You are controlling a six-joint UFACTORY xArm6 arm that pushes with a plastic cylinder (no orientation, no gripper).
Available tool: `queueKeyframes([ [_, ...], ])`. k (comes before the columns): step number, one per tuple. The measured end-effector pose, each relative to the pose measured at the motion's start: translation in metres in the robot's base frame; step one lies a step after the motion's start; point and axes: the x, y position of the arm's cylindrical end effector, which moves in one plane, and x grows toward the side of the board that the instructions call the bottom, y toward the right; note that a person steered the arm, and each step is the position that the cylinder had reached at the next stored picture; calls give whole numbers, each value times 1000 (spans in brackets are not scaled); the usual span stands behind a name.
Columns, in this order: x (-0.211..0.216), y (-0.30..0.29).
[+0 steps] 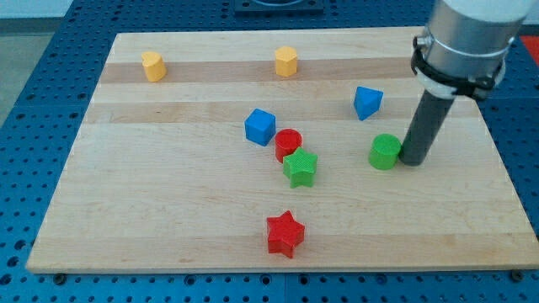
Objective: Keep green circle parallel to the blue triangle
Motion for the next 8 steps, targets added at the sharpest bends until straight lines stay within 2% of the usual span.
queueKeyframes([
  [1, 0, 11],
  [2, 41, 43],
  [3, 94, 20],
  [4, 110, -4],
  [6, 77, -54],
  [8, 64, -65],
])
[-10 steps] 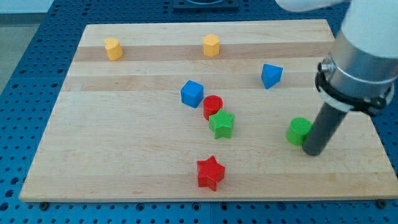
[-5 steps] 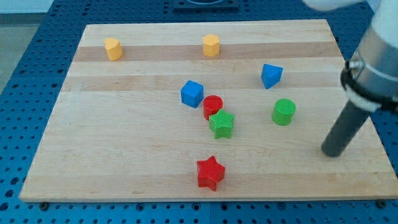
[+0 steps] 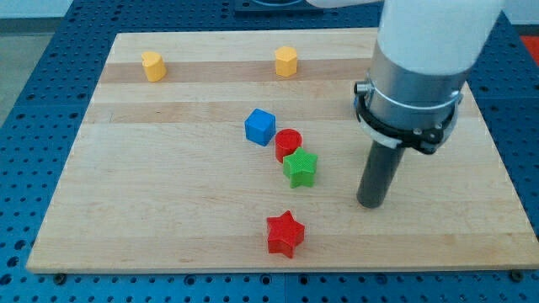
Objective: Keep green circle parallel to the blue triangle
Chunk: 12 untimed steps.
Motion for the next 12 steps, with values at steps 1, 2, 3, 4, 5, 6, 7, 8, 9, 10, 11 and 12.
queueKeyframes([
  [1, -35, 0],
  [2, -57, 1],
  [3, -58, 2],
  [4, -56, 2],
  [5, -20, 2],
  [6, 11, 13],
  [7, -20, 21],
  [8, -36, 21],
  [9, -50, 21],
  [10, -77, 26],
  [11, -122, 35],
  [12, -139, 37],
])
